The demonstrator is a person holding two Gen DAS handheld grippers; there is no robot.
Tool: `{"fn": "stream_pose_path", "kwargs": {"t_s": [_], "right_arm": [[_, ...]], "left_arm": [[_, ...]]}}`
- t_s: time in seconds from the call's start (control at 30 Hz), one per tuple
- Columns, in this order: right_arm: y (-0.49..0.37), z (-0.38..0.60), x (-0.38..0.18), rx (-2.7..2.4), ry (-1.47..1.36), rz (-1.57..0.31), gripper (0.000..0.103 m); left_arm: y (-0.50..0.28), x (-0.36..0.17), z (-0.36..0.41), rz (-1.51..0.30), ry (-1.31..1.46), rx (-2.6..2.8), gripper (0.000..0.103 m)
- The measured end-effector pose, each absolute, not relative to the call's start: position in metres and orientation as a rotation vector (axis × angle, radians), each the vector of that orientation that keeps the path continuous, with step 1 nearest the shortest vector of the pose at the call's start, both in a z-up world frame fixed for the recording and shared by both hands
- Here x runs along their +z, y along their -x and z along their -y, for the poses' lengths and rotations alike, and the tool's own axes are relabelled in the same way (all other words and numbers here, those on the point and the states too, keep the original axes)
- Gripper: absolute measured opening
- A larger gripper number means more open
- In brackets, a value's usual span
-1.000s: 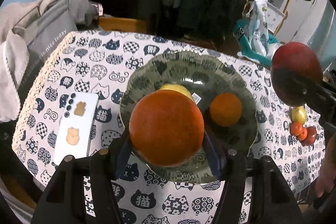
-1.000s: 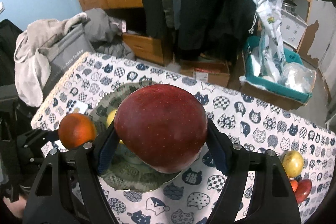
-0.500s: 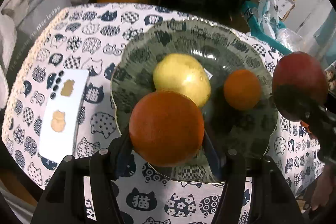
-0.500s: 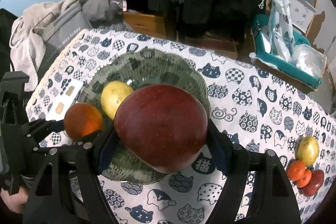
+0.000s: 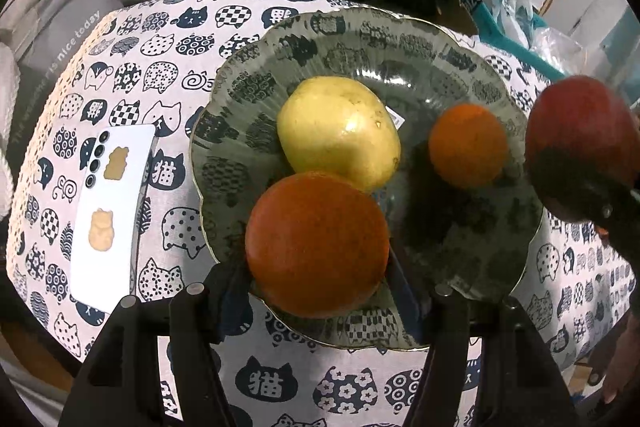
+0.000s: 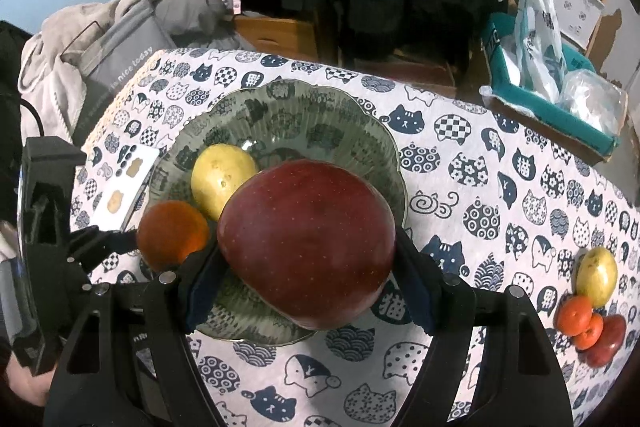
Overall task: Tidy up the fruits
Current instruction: 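Lower the orange into the glass bowl with the left tool while the right tool releases the apple there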
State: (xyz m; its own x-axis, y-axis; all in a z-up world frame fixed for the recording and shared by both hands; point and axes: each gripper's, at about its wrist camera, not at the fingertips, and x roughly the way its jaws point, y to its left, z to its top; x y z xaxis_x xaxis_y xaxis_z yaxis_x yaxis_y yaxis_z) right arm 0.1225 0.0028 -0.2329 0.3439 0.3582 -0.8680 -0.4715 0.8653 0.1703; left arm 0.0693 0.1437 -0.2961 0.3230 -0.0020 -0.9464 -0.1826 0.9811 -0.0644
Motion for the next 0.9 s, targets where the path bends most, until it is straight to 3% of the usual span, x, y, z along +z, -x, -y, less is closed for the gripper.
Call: {"fn": "stream_pose_path", "kwargs": {"t_s": [0.07,0.1,0.2,0.9], "right_arm": [[-0.123,-0.002,-0.234,0.542,0.11,-1.104,0.077],[-0.124,-0.002,-0.235,0.542,0.109,-1.107,0.077],[-0.124,-0.002,-0.238,0.539,0.105,-1.117,0.077],[-0.114,-0.026,-0.274,0.54,0.194,-1.251,0.078]], "left_arm": [[-0.068,-0.295,-0.144,-1.235,0.177,0.113,0.068],[-0.067,-0.292,-0.145,-1.223,0.193,0.108,0.078],[-0.063,-0.281,-0.151,-1.184,0.215,0.11,0.087],[-0.031,-0.261,-0.177,-1.181,0.203,0.196,0.087]]}}
